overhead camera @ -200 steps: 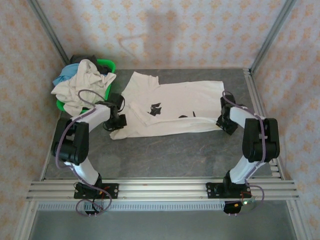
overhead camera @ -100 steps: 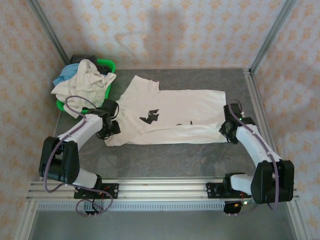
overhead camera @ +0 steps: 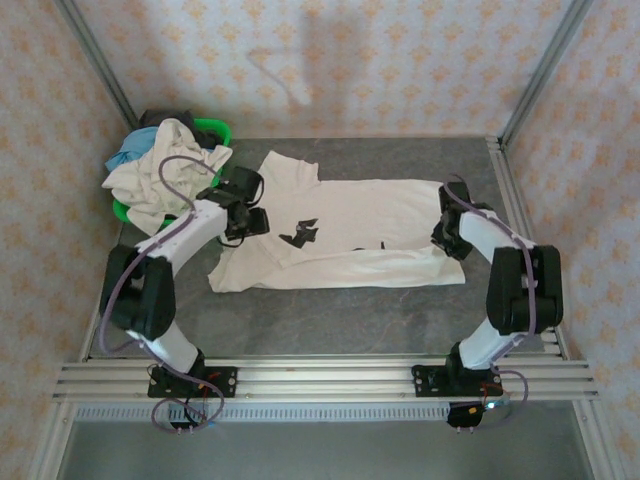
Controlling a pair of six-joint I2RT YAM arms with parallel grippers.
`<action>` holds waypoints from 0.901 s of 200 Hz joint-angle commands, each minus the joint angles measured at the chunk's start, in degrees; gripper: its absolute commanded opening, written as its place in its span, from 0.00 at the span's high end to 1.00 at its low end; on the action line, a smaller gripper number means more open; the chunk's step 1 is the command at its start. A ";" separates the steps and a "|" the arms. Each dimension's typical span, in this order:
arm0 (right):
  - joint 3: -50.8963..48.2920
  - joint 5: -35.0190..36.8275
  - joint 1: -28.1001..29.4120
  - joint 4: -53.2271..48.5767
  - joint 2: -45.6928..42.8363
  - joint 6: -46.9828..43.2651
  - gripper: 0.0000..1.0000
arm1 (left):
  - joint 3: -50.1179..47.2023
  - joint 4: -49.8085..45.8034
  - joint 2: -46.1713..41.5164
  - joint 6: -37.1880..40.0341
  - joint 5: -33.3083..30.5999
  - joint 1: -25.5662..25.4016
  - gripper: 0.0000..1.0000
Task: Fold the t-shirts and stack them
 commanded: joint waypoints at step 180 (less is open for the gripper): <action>10.32 15.57 -3.13 -14.00 7.70 -0.79 0.82 | 1.65 0.99 10.72 1.01 -0.67 6.15 0.60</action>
